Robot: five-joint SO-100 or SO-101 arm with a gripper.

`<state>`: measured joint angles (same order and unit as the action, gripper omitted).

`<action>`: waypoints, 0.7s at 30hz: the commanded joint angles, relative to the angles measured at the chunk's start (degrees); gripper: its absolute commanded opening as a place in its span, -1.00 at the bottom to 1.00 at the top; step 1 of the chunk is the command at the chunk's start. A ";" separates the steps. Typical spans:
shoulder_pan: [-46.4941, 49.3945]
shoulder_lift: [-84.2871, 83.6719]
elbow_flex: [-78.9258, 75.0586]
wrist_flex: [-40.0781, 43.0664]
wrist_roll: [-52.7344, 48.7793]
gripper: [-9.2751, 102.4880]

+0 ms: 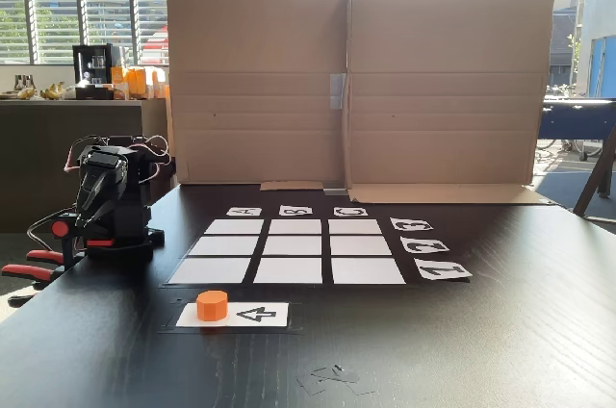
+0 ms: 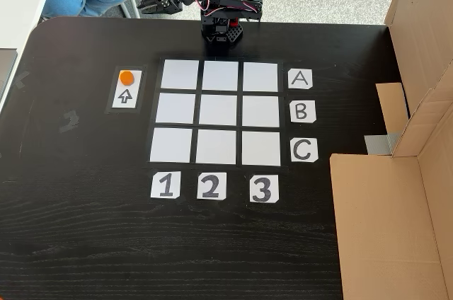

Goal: Pick up the round, orange token and place it in the grid on square A2.

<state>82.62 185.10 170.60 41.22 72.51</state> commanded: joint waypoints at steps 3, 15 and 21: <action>-2.46 -11.60 -15.56 3.52 1.67 -0.65; -6.42 -31.73 -42.89 17.23 3.69 -0.46; -8.96 -42.80 -52.65 23.38 6.06 -0.37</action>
<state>74.44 146.87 124.10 62.05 77.43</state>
